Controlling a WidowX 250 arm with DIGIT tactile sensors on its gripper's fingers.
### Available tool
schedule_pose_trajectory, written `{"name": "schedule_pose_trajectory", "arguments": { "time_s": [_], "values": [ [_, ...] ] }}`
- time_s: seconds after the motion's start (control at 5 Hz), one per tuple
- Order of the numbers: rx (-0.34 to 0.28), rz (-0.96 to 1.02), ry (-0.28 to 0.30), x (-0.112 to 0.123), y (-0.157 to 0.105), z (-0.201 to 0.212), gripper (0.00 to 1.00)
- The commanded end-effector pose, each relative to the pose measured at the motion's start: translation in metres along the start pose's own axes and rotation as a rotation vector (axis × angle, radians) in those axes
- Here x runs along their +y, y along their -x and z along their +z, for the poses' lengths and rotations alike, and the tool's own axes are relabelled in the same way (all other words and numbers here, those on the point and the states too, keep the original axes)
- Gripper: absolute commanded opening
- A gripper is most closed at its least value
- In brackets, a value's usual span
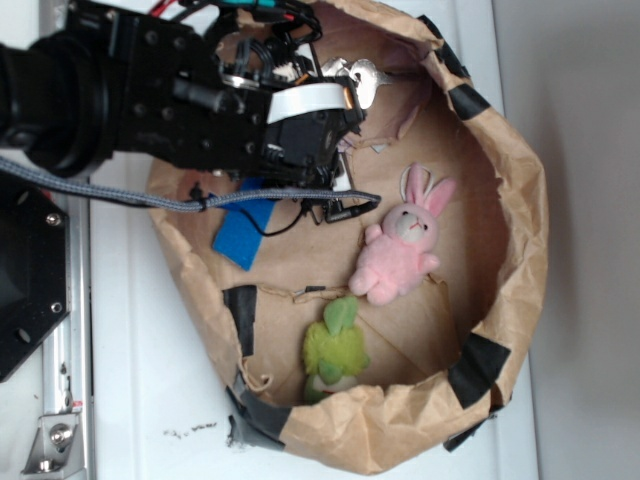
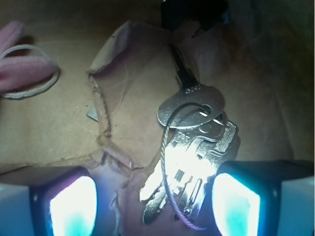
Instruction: Grab the silver keys.
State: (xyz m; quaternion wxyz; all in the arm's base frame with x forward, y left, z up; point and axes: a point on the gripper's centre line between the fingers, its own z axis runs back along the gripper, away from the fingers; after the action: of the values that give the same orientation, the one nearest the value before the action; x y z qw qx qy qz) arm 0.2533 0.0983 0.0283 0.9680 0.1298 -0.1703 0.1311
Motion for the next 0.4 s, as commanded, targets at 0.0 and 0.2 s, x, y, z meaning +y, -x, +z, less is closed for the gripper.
{"name": "schedule_pose_trajectory", "arguments": {
  "time_s": [0.0, 0.2],
  "values": [
    [-0.058, 0.065, -0.047, 0.014, -0.015, 0.004, 0.0],
    [-0.066, 0.054, -0.099, 0.011, -0.014, -0.008, 0.0]
  ]
}}
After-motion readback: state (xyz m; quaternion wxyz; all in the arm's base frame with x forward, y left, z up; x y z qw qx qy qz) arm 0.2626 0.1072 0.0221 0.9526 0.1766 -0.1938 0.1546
